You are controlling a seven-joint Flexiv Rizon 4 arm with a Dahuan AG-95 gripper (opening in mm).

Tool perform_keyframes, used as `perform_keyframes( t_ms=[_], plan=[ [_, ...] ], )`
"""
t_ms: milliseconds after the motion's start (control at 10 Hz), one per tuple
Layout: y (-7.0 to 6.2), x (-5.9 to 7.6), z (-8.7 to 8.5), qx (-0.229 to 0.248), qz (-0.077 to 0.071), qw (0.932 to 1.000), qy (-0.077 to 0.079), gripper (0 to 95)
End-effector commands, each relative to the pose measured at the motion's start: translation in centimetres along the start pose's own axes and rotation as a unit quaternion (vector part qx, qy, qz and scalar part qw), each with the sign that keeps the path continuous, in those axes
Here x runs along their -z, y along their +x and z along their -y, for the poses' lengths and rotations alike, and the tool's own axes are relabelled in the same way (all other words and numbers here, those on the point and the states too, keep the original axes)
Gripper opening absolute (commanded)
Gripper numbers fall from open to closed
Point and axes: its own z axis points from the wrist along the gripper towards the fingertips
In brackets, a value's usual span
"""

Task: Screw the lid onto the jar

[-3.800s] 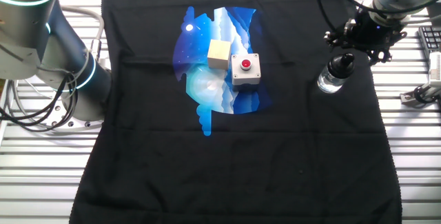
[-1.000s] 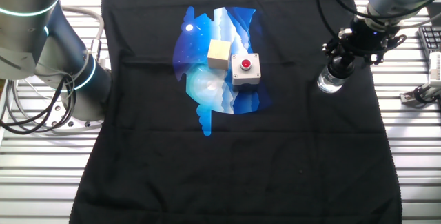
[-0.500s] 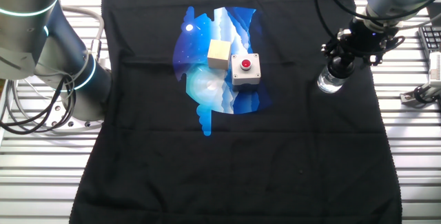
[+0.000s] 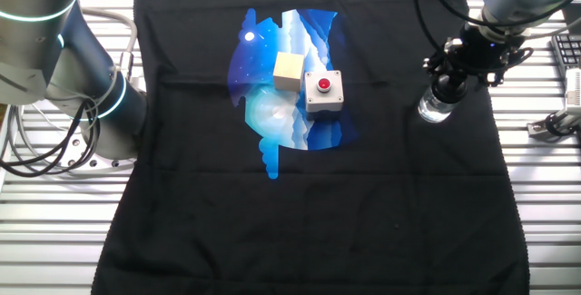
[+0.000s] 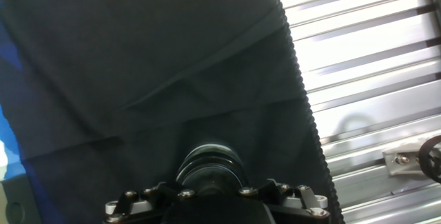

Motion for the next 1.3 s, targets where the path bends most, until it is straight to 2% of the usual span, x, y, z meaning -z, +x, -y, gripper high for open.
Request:
perform_keyframes(
  t_ms=[100,1300],
  plan=[
    [0.01,-0.03,-0.01,0.0,0.0,1.0,0.001,76.0],
    [0.03,-0.18,0.0,-0.013,0.001,0.9999,-0.003,76.0]
  ],
)
